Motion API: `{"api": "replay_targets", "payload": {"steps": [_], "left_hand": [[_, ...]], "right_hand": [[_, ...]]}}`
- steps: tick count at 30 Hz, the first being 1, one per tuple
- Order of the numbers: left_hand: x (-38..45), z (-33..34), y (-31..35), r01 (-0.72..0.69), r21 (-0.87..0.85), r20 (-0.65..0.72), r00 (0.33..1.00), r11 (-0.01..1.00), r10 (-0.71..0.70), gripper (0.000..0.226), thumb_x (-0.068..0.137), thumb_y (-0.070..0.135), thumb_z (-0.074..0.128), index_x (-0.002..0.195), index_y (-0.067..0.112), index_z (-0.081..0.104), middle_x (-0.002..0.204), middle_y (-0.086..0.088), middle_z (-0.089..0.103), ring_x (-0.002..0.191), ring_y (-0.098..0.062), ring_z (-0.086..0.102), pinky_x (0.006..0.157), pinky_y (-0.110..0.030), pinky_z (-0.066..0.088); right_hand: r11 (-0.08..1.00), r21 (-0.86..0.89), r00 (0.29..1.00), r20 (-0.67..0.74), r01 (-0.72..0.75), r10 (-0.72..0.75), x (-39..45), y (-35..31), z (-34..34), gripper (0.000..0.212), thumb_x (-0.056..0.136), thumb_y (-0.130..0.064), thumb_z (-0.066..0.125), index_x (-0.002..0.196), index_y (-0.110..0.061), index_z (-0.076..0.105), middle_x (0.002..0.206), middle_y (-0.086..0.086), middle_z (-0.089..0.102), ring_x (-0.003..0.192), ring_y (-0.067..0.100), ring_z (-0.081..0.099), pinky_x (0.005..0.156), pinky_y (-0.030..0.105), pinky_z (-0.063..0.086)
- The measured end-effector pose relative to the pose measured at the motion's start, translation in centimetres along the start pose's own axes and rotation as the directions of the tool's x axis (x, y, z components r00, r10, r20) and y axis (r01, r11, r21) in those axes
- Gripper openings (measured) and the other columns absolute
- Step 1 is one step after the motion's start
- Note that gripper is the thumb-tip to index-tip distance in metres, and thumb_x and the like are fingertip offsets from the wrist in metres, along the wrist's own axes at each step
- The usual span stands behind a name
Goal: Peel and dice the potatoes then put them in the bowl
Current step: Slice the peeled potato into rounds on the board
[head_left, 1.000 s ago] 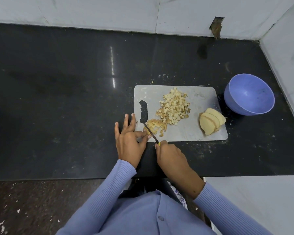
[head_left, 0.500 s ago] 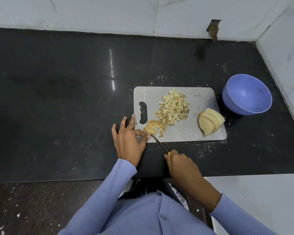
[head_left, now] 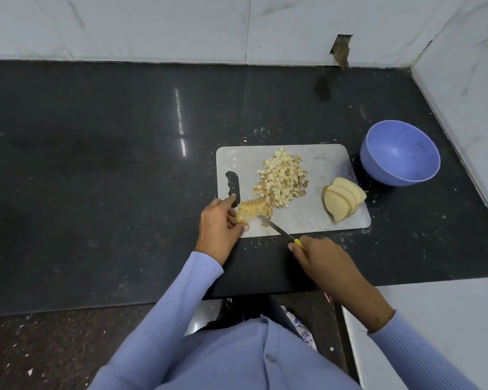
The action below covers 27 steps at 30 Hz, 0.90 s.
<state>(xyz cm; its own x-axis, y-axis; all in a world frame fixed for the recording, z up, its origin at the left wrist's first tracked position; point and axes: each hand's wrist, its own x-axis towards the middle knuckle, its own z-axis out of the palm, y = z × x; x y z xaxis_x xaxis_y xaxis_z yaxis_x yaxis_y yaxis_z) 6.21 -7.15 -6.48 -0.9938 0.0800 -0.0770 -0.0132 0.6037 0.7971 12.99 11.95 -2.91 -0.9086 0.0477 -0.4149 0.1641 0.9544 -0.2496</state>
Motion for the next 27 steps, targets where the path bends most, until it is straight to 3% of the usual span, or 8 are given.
{"api": "replay_targets", "payload": {"steps": [4,7,10,15,19,22,24,27], "left_hand": [[1.4,0.4,0.9,-0.004,0.031,0.068,0.998,1.0,0.002,0.047,0.068,0.001,0.082,0.112,0.003,0.067,0.093,-0.01,0.06,0.076,-0.021,0.062,0.079,-0.03,0.055],[2.1,1.2,1.4,-0.024,0.015,0.092,0.995,1.0,0.023,0.044,0.068,0.0,0.082,0.11,0.003,0.068,0.094,-0.009,0.059,0.078,-0.02,0.062,0.08,-0.027,0.054],[2.8,2.2,2.0,-0.053,0.019,0.092,0.994,0.998,0.051,0.042,0.069,0.001,0.082,0.108,0.004,0.069,0.093,-0.007,0.059,0.078,-0.02,0.061,0.081,-0.029,0.054],[4.2,3.5,2.8,-0.035,-0.064,0.067,0.997,0.997,0.039,0.032,0.071,0.0,0.08,0.101,0.007,0.072,0.088,-0.002,0.058,0.074,-0.015,0.06,0.079,-0.026,0.054],[4.9,3.1,2.9,0.007,-0.151,0.081,0.997,0.988,0.006,0.024,0.076,-0.004,0.073,0.098,0.007,0.073,0.085,-0.002,0.066,0.078,-0.017,0.065,0.078,-0.017,0.053],[5.2,1.7,2.8,0.002,-0.207,0.1,0.995,0.978,0.019,0.025,0.075,-0.004,0.075,0.096,0.008,0.074,0.085,-0.001,0.07,0.079,-0.013,0.066,0.077,-0.014,0.052],[5.3,0.5,2.5,-0.048,-0.193,0.088,0.994,0.98,0.066,0.029,0.07,-0.002,0.079,0.097,0.009,0.074,0.086,-0.001,0.069,0.076,-0.012,0.065,0.074,-0.014,0.052],[5.5,-0.6,1.7,-0.094,-0.093,0.126,0.986,0.991,0.105,0.047,0.059,0.005,0.088,0.103,0.012,0.073,0.088,-0.003,0.065,0.074,-0.016,0.062,0.072,-0.02,0.054]], "right_hand": [[0.994,0.105,0.999,-0.036,-0.013,0.017,0.6,0.9,0.0,0.04,0.098,-0.046,0.036,0.075,-0.017,0.047,0.069,0.0,0.053,0.069,0.021,0.054,0.063,0.035,0.042],[0.981,0.19,0.99,-0.13,-0.034,0.059,1.2,0.8,0.0,0.04,0.096,-0.047,0.043,0.068,-0.019,0.038,0.063,0.0,0.047,0.061,0.017,0.047,0.054,0.032,0.033],[0.955,0.296,0.968,-0.23,-0.034,0.105,2.0,-0.1,0.2,0.038,0.089,-0.046,0.058,0.073,-0.017,0.04,0.064,-0.001,0.048,0.059,0.012,0.045,0.05,0.027,0.03],[0.902,0.432,0.937,-0.316,0.003,0.148,4.2,-2.1,0.9,0.043,0.072,-0.035,0.08,0.078,-0.016,0.041,0.069,-0.001,0.058,0.062,0.015,0.055,0.056,0.032,0.044],[0.89,0.455,0.901,-0.38,-0.014,0.208,6.1,-2.8,0.9,0.034,0.082,-0.024,0.073,0.087,-0.015,0.04,0.076,0.002,0.061,0.068,0.019,0.059,0.059,0.034,0.048],[0.894,0.449,0.864,-0.454,0.009,0.219,6.9,-2.5,-0.1,0.027,0.085,-0.017,0.069,0.093,-0.011,0.045,0.08,0.003,0.062,0.066,0.012,0.053,0.055,0.02,0.042],[0.88,0.473,0.845,-0.485,0.036,0.226,7.1,-2.2,-0.8,0.023,0.086,-0.014,0.067,0.087,-0.012,0.045,0.079,-0.001,0.06,0.065,0.007,0.051,0.051,0.012,0.035],[0.856,0.505,0.82,-0.532,0.109,0.209,7.1,-1.7,-1.7,0.035,0.086,-0.012,0.067,0.072,-0.022,0.038,0.081,-0.002,0.064,0.071,0.01,0.056,0.052,0.01,0.033]]}}
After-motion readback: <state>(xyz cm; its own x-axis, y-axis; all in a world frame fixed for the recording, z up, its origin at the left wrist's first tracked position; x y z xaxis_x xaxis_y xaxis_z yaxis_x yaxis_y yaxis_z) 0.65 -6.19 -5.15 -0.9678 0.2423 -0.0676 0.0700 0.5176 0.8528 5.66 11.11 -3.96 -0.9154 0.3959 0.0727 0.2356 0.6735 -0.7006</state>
